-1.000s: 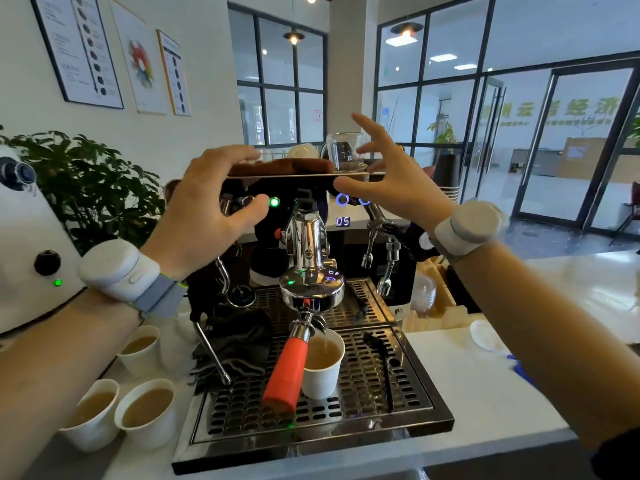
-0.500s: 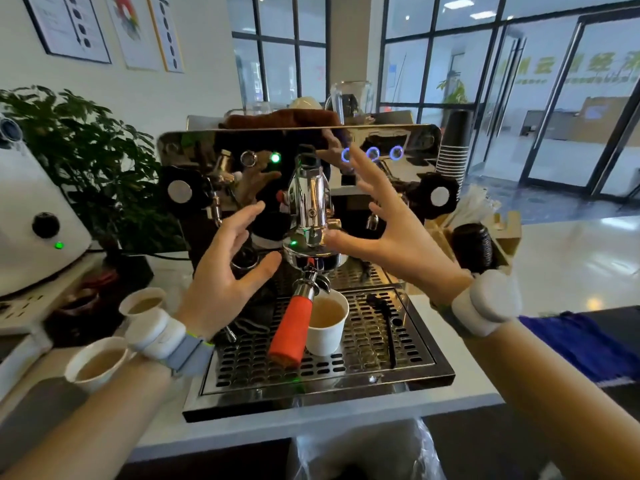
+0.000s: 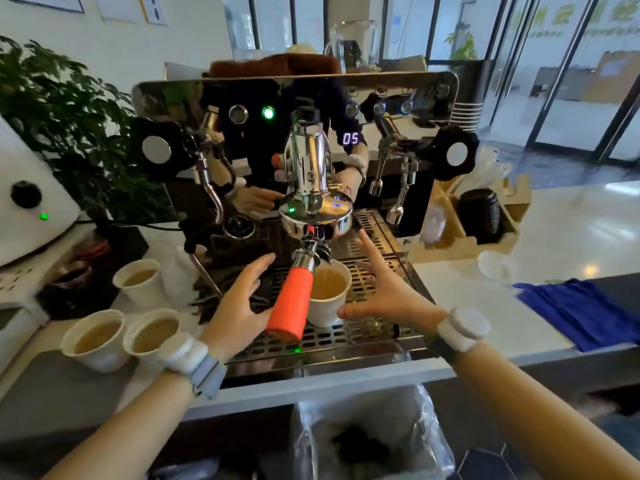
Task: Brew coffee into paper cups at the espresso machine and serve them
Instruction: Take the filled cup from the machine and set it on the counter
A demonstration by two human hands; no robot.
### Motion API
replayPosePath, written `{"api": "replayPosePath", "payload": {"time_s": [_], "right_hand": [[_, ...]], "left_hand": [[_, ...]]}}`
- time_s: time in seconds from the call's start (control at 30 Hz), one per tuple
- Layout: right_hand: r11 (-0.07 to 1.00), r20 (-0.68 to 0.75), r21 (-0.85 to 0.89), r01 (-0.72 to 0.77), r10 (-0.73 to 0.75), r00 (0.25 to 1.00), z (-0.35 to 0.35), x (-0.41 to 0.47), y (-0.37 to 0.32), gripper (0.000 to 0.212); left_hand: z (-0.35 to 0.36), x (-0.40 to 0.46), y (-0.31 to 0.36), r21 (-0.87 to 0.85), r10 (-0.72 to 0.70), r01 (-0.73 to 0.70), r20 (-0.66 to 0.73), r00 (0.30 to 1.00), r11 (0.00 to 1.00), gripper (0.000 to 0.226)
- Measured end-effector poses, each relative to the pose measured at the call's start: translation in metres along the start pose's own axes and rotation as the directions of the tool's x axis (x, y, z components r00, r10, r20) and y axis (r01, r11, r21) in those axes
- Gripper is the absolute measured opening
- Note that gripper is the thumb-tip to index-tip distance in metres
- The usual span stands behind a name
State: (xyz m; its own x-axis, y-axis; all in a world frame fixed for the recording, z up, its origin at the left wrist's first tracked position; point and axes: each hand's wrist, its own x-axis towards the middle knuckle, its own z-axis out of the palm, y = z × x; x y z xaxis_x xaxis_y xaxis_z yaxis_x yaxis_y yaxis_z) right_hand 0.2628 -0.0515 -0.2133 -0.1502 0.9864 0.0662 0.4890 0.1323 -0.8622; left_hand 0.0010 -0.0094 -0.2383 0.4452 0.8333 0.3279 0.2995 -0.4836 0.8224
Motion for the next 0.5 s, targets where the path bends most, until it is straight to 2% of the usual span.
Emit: {"api": "replayPosePath", "payload": {"time_s": [0.1, 0.2, 0.27, 0.33, 0.5], "right_hand": [[0.998, 0.064, 0.018, -0.056, 0.054, 0.996, 0.011, 0.005, 0.011, 0.129], [0.996, 0.068, 0.053, -0.074, 0.071, 0.995, 0.017, 0.007, 0.015, 0.116], [0.995, 0.066, 0.078, -0.063, 0.058, 0.996, 0.019, 0.008, 0.017, 0.099], [0.994, 0.061, 0.099, -0.055, 0.05, 0.997, 0.02, 0.009, 0.019, 0.081], [0.988, 0.036, 0.144, -0.046, 0.042, 0.998, 0.022, 0.009, 0.019, 0.073]], "left_hand": [[0.012, 0.007, -0.005, -0.01, -0.128, 0.129, 0.075, 0.989, 0.992, 0.1], [0.02, 0.014, -0.004, 0.031, -0.179, 0.177, 0.132, 0.975, 0.984, 0.111], [0.024, 0.017, -0.004, 0.029, -0.183, 0.181, 0.178, 0.967, 0.983, 0.104], [0.028, 0.02, -0.006, 0.014, -0.198, 0.199, 0.154, 0.968, 0.98, 0.096], [0.035, 0.028, -0.015, -0.056, -0.207, 0.211, 0.076, 0.975, 0.976, 0.052]]}}
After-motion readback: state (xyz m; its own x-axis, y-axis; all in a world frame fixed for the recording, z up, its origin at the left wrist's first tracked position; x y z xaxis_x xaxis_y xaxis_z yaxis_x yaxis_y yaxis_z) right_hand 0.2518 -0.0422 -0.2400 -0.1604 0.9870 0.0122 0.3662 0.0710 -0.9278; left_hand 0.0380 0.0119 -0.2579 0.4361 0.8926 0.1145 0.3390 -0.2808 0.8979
